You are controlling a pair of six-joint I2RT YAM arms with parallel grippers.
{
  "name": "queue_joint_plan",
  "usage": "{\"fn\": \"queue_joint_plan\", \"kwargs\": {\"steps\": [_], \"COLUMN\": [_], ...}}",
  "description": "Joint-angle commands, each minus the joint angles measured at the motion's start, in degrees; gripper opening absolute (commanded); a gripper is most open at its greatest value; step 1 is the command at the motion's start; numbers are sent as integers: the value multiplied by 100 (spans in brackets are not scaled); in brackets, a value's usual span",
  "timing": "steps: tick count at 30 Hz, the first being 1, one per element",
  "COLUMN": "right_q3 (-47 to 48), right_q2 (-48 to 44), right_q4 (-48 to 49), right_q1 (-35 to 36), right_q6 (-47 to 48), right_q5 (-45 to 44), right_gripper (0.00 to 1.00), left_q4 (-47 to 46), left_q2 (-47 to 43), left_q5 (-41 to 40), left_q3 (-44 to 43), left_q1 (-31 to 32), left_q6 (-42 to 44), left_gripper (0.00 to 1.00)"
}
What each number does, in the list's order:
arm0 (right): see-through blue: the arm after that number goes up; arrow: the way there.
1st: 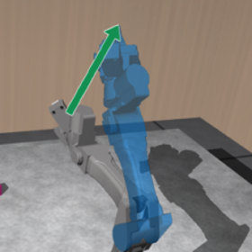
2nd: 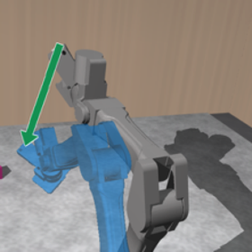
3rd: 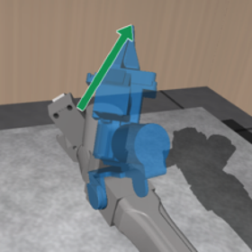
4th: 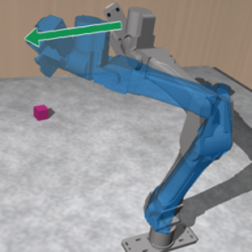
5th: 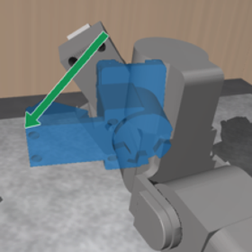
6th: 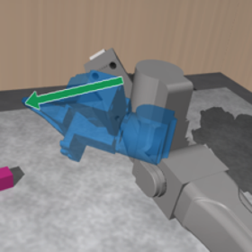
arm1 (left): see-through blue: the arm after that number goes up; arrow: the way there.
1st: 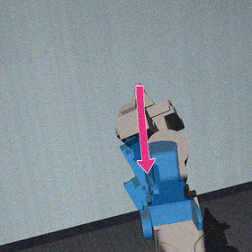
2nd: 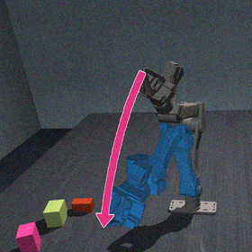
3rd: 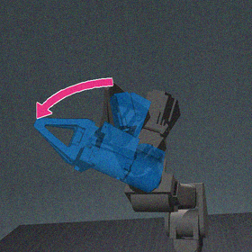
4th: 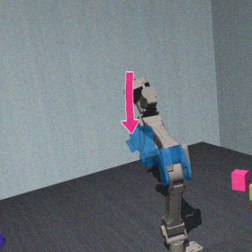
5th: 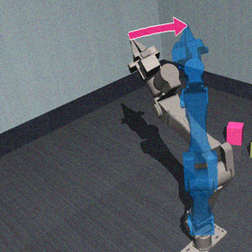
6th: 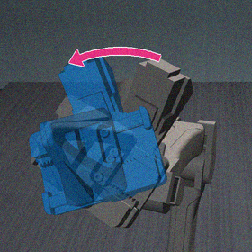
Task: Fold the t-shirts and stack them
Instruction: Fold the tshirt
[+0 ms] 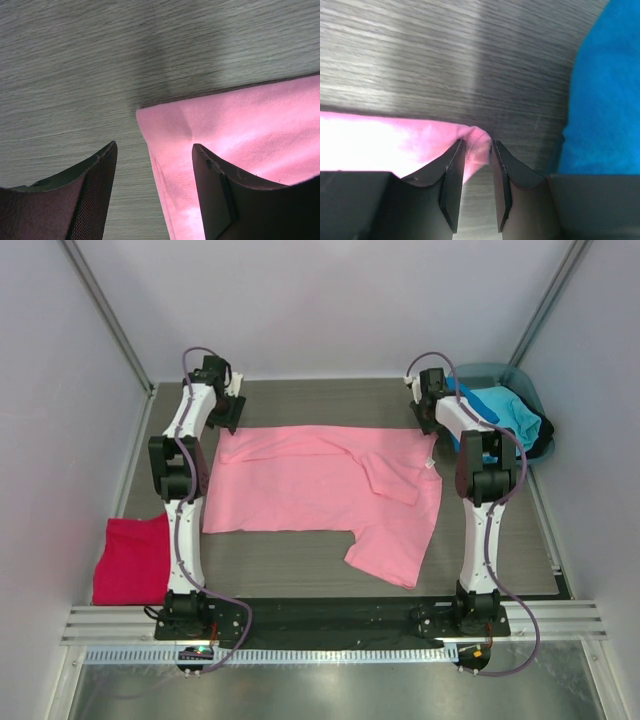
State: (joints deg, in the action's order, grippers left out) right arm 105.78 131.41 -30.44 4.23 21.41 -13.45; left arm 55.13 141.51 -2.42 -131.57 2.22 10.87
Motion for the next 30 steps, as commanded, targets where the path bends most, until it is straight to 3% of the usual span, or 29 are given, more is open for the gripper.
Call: {"fn": "queue_joint_plan", "kwargs": {"steps": [1, 6, 9, 10, 14, 20, 30], "right_q3": [259, 286, 303, 312, 417, 461, 216], "right_q2": [112, 253, 323, 341, 429, 420, 165], "right_q4": [38, -15, -24, -33, -33, -41, -59], "right_q1": [-98, -185, -221, -221, -230, -230, -230], "right_q6": [-137, -295, -304, -313, -295, -304, -242], "right_q5": [272, 510, 581, 598, 616, 695, 704], "right_gripper": [34, 35, 23, 14, 1, 1, 1], "left_q4": [50, 59, 41, 50, 59, 33, -3], "left_q2": [-97, -150, -212, -212, -212, -89, 517], "left_q5": [-22, -22, -57, -66, -40, -40, 13], "left_q3": [-71, -18, 52, 61, 79, 35, -572], "left_q1": [-46, -46, -46, -46, -46, -46, -46], "left_q6": [-15, 2, 29, 29, 20, 20, 20], "left_gripper": [62, 62, 62, 62, 62, 57, 42]}}
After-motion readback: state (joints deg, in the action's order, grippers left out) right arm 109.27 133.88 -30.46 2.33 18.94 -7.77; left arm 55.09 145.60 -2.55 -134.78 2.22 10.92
